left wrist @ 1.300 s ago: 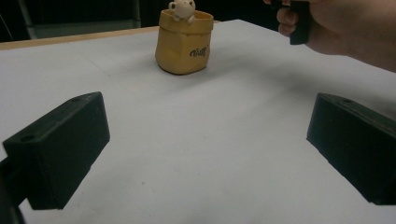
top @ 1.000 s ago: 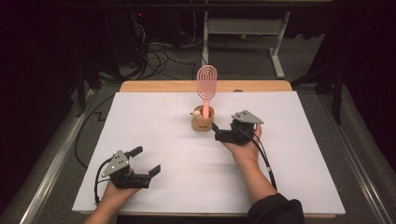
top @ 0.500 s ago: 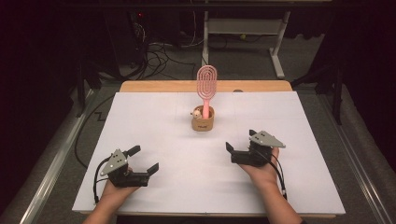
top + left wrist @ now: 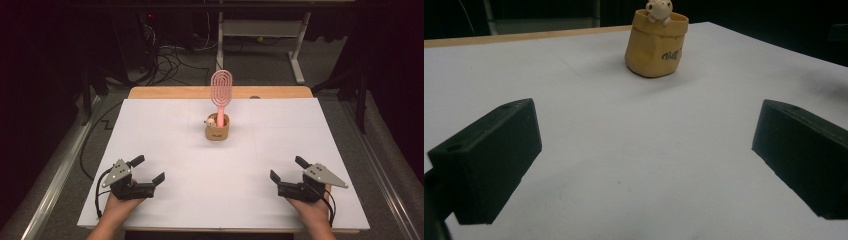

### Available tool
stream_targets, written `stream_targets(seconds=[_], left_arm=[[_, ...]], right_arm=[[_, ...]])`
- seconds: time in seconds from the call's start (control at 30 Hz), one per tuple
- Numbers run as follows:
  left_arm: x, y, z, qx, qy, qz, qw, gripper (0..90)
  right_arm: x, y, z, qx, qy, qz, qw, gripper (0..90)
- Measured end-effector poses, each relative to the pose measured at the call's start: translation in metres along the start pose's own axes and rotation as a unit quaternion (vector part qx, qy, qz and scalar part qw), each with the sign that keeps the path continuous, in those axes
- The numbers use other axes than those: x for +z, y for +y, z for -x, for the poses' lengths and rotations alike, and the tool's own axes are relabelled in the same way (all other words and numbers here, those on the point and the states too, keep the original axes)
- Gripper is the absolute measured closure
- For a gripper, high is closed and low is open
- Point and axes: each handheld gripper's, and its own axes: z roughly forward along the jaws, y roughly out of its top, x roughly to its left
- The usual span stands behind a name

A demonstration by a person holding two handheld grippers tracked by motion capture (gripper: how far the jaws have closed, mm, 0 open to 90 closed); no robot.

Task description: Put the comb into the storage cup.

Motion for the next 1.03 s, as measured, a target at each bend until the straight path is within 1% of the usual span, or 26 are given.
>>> stream_targets(seconds=[0.07, 0.13, 0.23, 0.27, 0.3, 0.37, 0.43, 0.57, 0.73, 0.8, 1.03], left_arm=[[0.0015, -0.0007, 0.0008, 0.001, -0.002, -0.005, 1.0, 0.2], [0.0034, -0.0012, 0.0024, 0.0, -0.004, -0.005, 1.0, 0.2], [0.0047, -0.0019, 0.0043, 0.003, -0.006, -0.004, 1.0, 0.1], [0.005, -0.0019, 0.0045, -0.001, -0.012, -0.006, 0.9999, 0.1], [0.005, -0.0016, 0.0047, -0.003, -0.013, -0.01, 0.9999, 0.1], [0.0041, -0.0017, 0.0049, -0.001, -0.012, -0.011, 0.9999, 0.1], [0.0026, -0.0014, 0.0045, -0.004, -0.013, -0.01, 0.9999, 0.1], [0.0002, -0.0007, 0.0039, -0.009, -0.016, -0.004, 0.9998, 0.1], [0.0, -0.0004, 0.004, -0.007, -0.022, 0.005, 0.9997, 0.1], [0.0004, -0.0004, 0.0037, -0.007, -0.022, 0.005, 0.9997, 0.1], [0.0003, 0.0002, 0.0039, -0.013, -0.026, 0.006, 0.9996, 0.2]], right_arm=[[-0.0083, -0.0046, 0.0034, 0.005, -0.002, 0.002, 1.0, 0.2], [-0.0121, -0.0075, 0.0059, 0.008, -0.004, 0.001, 1.0, 0.2], [-0.0096, -0.0073, 0.0081, 0.013, -0.007, 0.002, 0.9999, 0.2], [-0.008, -0.0073, 0.0081, 0.012, -0.01, 0.002, 0.9999, 0.2], [-0.0062, -0.0075, 0.0083, 0.008, -0.012, -0.001, 0.9999, 0.2], [-0.0047, -0.0085, 0.0082, -0.002, -0.018, -0.008, 0.9998, 0.2], [-0.005, -0.0091, 0.0088, 0.0, -0.022, -0.011, 0.9997, 0.2], [-0.0094, -0.0083, 0.0078, -0.001, -0.033, -0.009, 0.9994, 0.2], [-0.012, -0.0069, 0.0057, -0.006, -0.032, -0.005, 0.9994, 0.2], [-0.0113, -0.0073, 0.0054, -0.007, -0.031, -0.009, 0.9995, 0.2], [-0.0112, -0.0075, 0.0053, -0.009, -0.026, -0.006, 0.9996, 0.2]])
